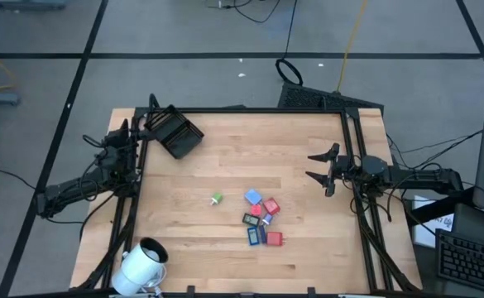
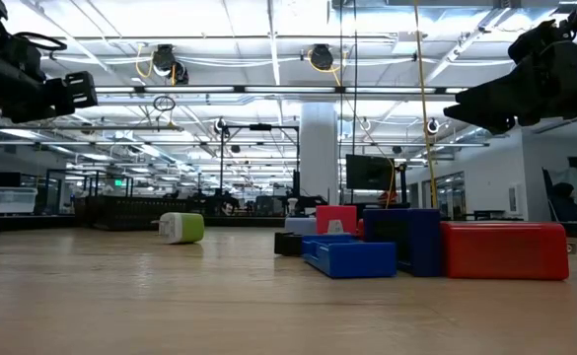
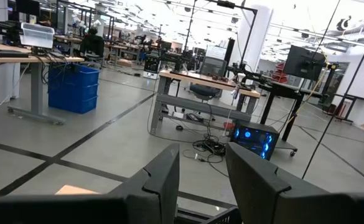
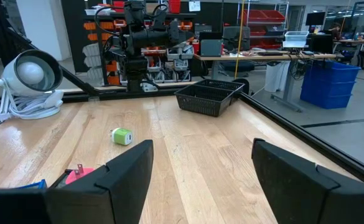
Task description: Pick & Place Office items
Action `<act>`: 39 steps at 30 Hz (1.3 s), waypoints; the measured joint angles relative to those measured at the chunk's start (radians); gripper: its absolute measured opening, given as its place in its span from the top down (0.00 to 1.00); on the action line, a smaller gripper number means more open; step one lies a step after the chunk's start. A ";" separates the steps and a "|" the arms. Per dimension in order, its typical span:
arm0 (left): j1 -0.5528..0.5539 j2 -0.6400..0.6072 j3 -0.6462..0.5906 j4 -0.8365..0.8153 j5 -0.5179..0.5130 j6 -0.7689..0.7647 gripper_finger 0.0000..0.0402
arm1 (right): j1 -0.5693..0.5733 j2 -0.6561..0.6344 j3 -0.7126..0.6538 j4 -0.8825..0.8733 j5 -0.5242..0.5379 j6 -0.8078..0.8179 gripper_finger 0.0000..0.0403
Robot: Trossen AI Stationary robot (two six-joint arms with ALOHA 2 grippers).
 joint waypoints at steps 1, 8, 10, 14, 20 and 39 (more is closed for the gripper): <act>0.000 0.000 0.000 0.000 0.000 0.000 0.67 | 0.000 0.000 0.000 0.000 0.000 0.000 0.35; 0.000 0.000 0.000 0.000 0.000 0.000 0.67 | 0.000 0.000 0.000 0.000 0.000 0.000 0.35; 0.000 0.000 0.000 0.000 0.000 0.000 0.67 | 0.000 0.000 0.000 0.000 0.000 0.000 0.35; 0.000 0.000 0.000 0.000 0.000 0.000 0.67 | 0.000 0.000 0.000 0.000 0.000 0.000 0.35; 0.000 0.000 0.000 0.000 0.000 0.000 0.67 | 0.000 0.000 0.000 0.000 0.000 0.000 0.35; 0.000 0.000 0.000 0.000 0.000 0.000 0.67 | 0.000 0.000 0.000 0.119 0.000 0.161 0.35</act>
